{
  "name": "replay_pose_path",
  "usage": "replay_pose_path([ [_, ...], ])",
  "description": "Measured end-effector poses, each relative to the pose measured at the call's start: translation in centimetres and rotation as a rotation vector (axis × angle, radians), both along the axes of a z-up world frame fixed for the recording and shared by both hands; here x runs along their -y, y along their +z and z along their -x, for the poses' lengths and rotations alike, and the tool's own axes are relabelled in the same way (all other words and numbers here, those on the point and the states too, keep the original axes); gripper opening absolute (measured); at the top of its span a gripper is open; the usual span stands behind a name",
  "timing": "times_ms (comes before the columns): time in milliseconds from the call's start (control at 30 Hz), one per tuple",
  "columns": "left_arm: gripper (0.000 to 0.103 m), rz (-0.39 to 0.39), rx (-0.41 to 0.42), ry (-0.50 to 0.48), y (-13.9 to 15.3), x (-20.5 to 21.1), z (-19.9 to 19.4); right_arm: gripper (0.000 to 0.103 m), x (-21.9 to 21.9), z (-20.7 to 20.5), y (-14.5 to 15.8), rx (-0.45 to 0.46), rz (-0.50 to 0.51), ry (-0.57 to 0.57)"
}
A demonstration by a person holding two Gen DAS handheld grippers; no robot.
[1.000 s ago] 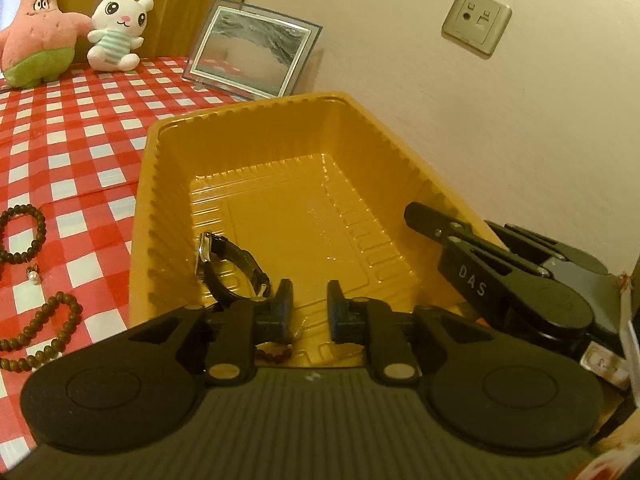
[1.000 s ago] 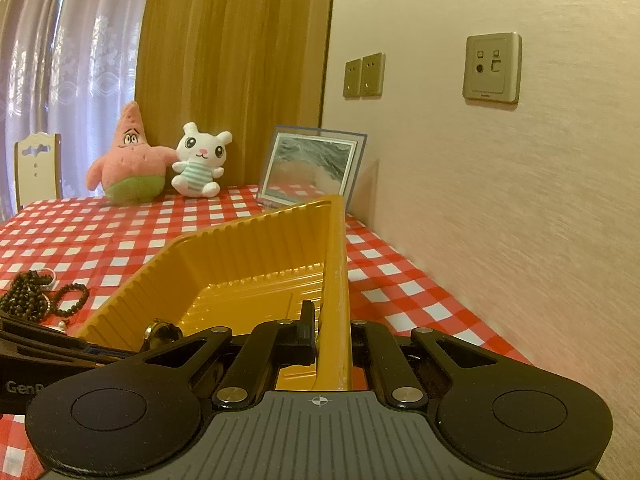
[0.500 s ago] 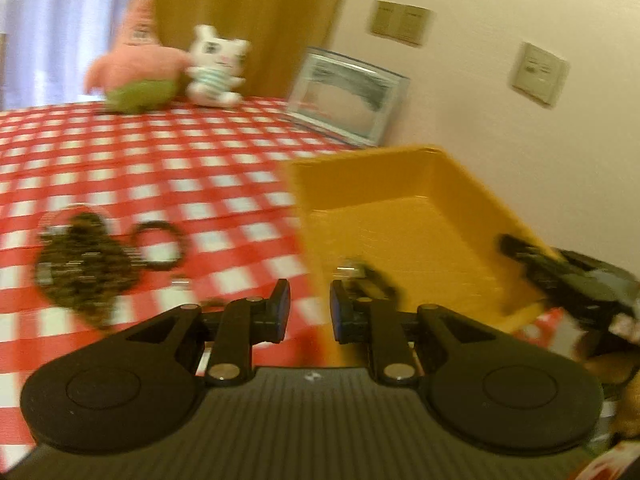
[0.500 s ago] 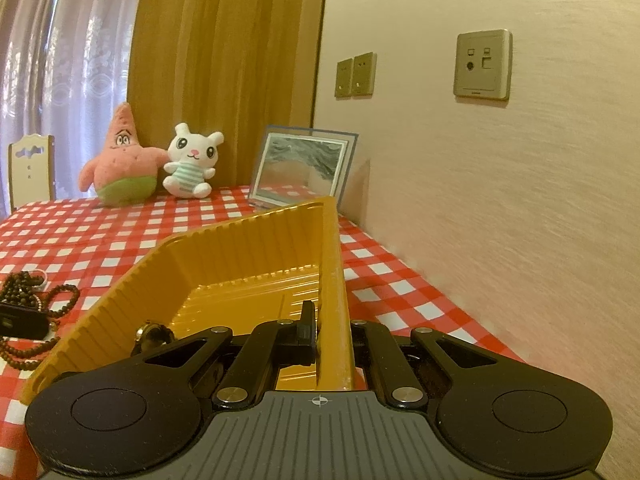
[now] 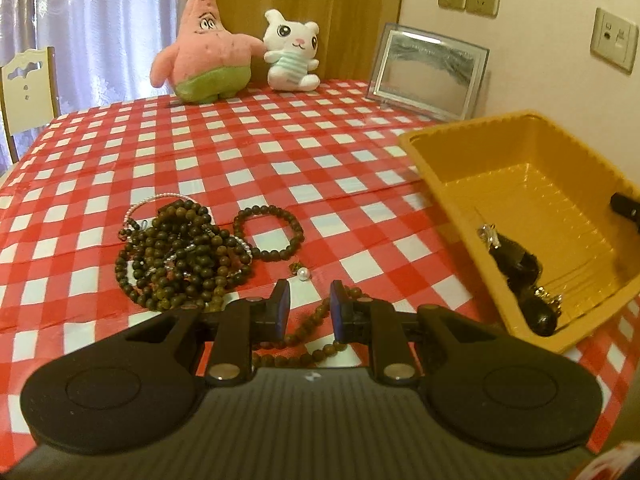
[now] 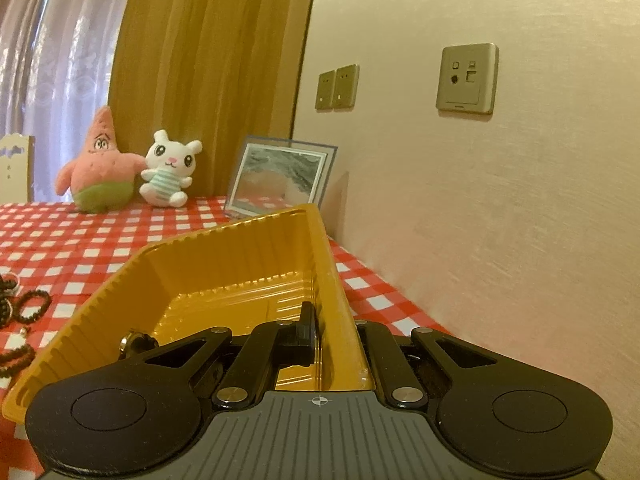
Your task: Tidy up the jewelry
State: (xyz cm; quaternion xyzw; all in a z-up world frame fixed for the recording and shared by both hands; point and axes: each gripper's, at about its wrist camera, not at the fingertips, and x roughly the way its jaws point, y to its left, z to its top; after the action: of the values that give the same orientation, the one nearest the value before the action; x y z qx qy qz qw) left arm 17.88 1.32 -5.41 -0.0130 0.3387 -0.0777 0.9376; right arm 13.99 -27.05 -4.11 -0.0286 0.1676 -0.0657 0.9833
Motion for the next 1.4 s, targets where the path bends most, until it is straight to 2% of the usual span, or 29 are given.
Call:
replay_pose_path([
  [533, 0.018, -0.033, -0.051, 0.024, -2.2, 0.6, -4.4, 0.005, 0.1, -0.9, -0.1, -0.001, -0.008, -0.011],
  [800, 0.016, -0.043, -0.039, 0.033, -2.6, 0.8, -5.5, 0.005, 0.0, -1.1, -0.2, -0.003, -0.009, -0.012],
  [867, 0.010, -0.058, -0.033, 0.029, -2.7, 1.0, -5.5, 0.005, 0.1, -1.2, -0.3, -0.005, -0.009, -0.011],
  [1100, 0.008, -0.080, -0.012, 0.010, -2.8, 1.1, -4.7, 0.005, 0.1, -1.2, -0.4, -0.007, -0.010, -0.011],
  [1400, 0.008, -0.019, 0.030, -0.017, -0.4, 1.1, -2.9, 0.005, 0.0, -1.2, -0.5, -0.006, -0.005, -0.009],
])
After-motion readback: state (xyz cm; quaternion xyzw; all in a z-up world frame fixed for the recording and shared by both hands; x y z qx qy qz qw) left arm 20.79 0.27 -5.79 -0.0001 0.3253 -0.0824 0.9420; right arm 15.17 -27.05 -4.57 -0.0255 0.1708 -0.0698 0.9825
